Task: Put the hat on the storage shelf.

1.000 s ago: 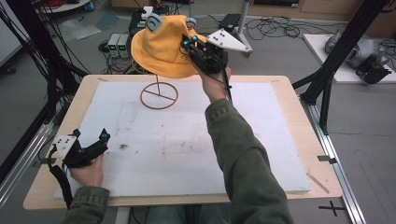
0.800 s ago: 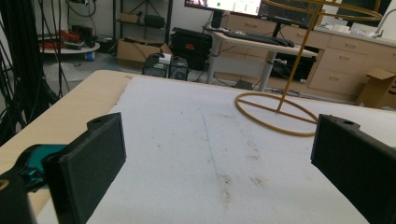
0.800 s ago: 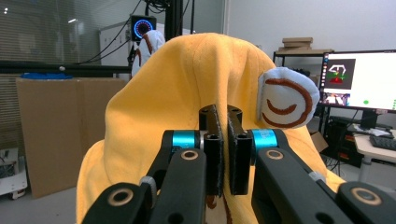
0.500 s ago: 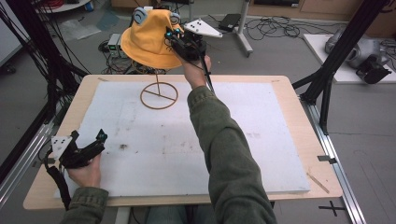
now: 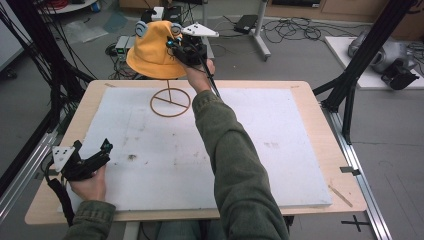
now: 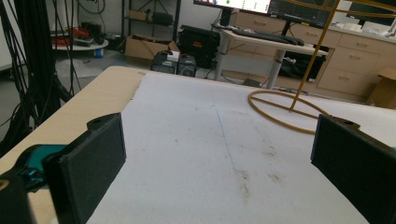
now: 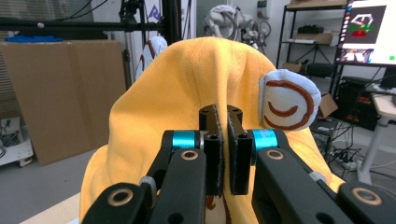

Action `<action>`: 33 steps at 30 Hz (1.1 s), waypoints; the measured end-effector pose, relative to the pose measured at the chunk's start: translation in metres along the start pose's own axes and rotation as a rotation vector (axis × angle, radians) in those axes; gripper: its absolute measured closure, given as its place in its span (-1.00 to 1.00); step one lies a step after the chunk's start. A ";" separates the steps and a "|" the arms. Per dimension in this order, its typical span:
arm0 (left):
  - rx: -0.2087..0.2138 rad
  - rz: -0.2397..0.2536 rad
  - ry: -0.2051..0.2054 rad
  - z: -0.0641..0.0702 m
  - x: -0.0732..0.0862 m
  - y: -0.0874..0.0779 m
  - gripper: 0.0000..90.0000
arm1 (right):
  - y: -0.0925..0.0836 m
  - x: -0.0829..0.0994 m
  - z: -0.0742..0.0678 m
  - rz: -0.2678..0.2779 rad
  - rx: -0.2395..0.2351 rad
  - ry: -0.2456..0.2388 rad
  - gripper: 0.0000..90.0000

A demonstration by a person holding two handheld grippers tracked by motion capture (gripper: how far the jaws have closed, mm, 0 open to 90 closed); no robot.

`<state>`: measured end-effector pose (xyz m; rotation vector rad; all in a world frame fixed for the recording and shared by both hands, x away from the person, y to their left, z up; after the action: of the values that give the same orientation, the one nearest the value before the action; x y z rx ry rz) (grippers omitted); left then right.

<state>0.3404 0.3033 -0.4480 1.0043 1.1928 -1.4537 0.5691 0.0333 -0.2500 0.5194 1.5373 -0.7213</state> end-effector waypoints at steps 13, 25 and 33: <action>0.003 -0.003 0.003 0.000 0.001 0.001 -0.92 | 0.010 0.015 -0.002 -0.082 -0.031 0.014 0.22; 0.002 -0.001 0.027 0.005 0.000 0.001 -0.92 | -0.030 0.011 0.032 -0.079 0.080 0.043 -0.60; -0.002 0.004 0.035 0.008 -0.003 0.001 -0.92 | -0.082 0.008 0.054 -0.076 0.179 0.040 -0.72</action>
<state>0.3414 0.2961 -0.4440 1.0343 1.2164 -1.4369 0.5483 -0.0627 -0.2465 0.6143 1.5447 -0.9183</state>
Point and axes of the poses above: each handheld gripper's, and its own axes: y roughly forward along the jaws, x roughly out of its underside, z roughly to its right, the point moved 6 cm from there along y, roughly forward along the jaws, and after that the axes turned 4 degrees about -z, right-handed, at the moved point
